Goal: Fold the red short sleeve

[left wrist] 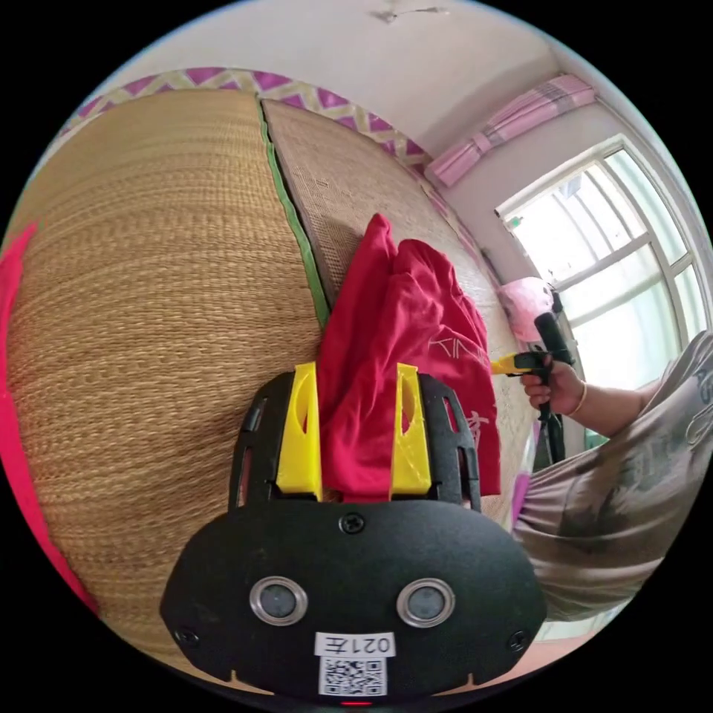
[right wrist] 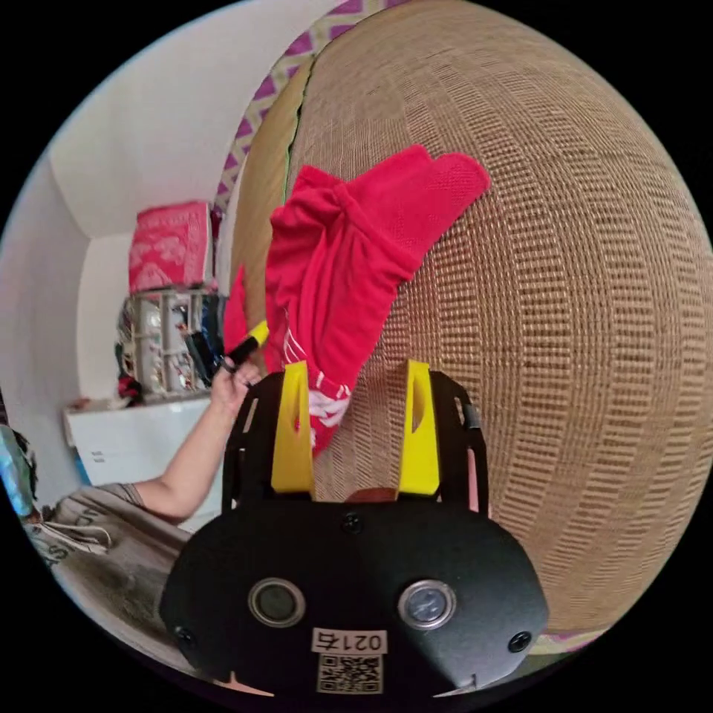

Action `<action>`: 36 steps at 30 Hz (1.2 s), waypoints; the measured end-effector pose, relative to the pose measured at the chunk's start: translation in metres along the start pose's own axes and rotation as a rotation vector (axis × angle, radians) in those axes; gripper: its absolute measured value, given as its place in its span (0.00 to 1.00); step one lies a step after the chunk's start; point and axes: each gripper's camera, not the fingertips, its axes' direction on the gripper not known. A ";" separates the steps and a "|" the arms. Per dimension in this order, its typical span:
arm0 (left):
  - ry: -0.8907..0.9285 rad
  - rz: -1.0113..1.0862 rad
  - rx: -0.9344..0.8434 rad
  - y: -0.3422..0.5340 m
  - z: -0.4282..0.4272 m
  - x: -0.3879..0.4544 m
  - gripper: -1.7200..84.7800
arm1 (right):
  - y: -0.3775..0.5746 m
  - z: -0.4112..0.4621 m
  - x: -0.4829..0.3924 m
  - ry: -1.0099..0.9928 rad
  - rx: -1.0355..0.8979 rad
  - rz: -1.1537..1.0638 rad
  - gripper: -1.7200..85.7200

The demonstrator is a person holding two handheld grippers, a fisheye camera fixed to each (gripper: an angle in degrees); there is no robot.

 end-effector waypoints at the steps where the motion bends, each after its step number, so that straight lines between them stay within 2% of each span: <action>1: 0.004 0.001 -0.020 -0.003 0.002 -0.002 0.17 | 0.002 0.004 0.006 -0.054 0.037 0.036 0.23; 6: 0.019 -0.039 -0.069 -0.028 0.002 -0.032 0.12 | 0.003 0.023 0.021 -0.131 0.068 0.119 0.19; 10: 0.083 -0.104 -0.107 -0.038 0.004 -0.058 0.08 | 0.001 0.032 0.052 -0.180 0.034 0.254 0.08; 13: 0.135 -0.151 -0.101 -0.039 0.002 -0.066 0.04 | 0.003 0.021 0.078 -0.248 -0.014 0.276 0.07; 17: 0.195 -0.181 -0.132 -0.034 0.031 -0.047 0.03 | -0.006 -0.018 0.100 -0.213 -0.040 0.244 0.07; 20: 0.236 -0.233 -0.133 -0.039 0.074 -0.031 0.03 | -0.026 -0.064 0.120 -0.152 -0.066 0.202 0.07; 25: 0.367 -0.325 -0.030 -0.079 0.153 -0.020 0.04 | -0.077 -0.180 0.155 0.036 -0.048 0.141 0.07; 30: 0.425 -0.147 -0.063 -0.143 0.204 0.013 0.05 | -0.135 -0.297 0.182 0.245 -0.042 0.078 0.07; 36: 0.383 0.001 -0.072 -0.130 0.163 0.028 0.02 | -0.205 -0.427 0.209 0.520 -0.062 0.032 0.07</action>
